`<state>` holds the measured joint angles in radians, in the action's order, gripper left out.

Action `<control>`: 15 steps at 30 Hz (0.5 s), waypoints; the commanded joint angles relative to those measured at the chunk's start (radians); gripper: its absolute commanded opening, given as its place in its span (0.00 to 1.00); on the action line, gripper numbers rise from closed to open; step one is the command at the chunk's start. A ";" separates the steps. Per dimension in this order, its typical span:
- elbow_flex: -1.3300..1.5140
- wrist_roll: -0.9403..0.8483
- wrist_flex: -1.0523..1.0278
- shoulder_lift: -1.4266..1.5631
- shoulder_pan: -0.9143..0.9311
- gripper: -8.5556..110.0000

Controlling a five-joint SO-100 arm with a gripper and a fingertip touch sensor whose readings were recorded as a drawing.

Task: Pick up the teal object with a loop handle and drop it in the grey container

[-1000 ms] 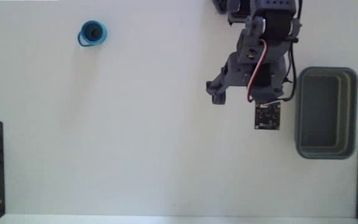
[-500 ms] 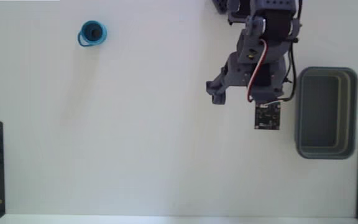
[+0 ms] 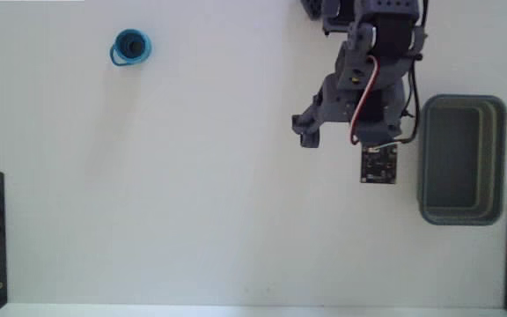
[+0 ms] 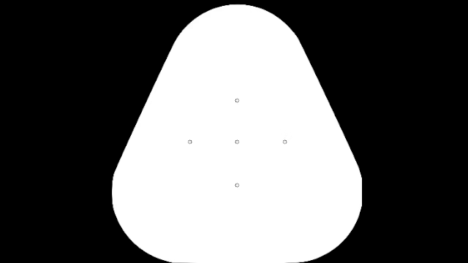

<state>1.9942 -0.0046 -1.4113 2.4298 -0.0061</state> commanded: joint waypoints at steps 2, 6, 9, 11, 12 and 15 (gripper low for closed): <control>0.005 0.005 -0.019 0.051 0.006 1.00; 0.005 0.005 -0.019 0.051 0.008 1.00; 0.005 0.005 -0.019 0.051 0.031 1.00; 0.005 0.005 -0.019 0.051 0.071 1.00; 0.005 0.005 -0.019 0.051 0.085 1.00; 0.005 0.005 -0.019 0.051 0.141 1.00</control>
<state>1.9942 -0.0046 -1.4113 2.4298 0.0767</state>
